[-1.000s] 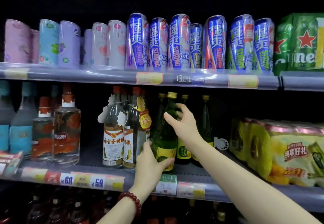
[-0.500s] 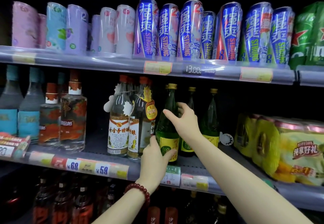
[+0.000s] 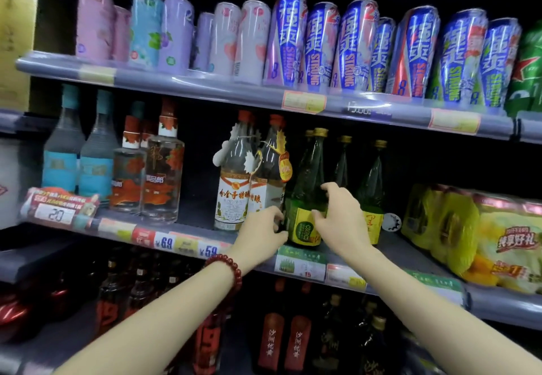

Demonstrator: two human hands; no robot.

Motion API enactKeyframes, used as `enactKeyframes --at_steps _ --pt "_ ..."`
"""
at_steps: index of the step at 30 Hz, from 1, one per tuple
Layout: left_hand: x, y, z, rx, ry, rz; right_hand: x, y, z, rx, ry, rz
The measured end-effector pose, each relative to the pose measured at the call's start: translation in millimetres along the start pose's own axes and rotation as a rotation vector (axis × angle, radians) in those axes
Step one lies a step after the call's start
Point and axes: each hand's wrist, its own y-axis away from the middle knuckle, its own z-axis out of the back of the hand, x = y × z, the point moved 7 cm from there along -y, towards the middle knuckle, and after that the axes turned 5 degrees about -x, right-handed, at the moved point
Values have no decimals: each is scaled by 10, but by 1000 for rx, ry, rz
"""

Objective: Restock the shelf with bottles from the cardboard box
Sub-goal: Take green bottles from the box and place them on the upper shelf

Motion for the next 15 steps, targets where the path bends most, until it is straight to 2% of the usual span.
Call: enactKeyframes --at_steps 5,11,15 --pt "324 101 402 -14 -39 -35 455 365 -275 45 190 184" --pt "1125 261 1178 -44 -176 -1 1400 544 -1041 227 65 263" --pt "1902 472 1832 -87 -240 104 2245 685 -1688 348 -3 374"
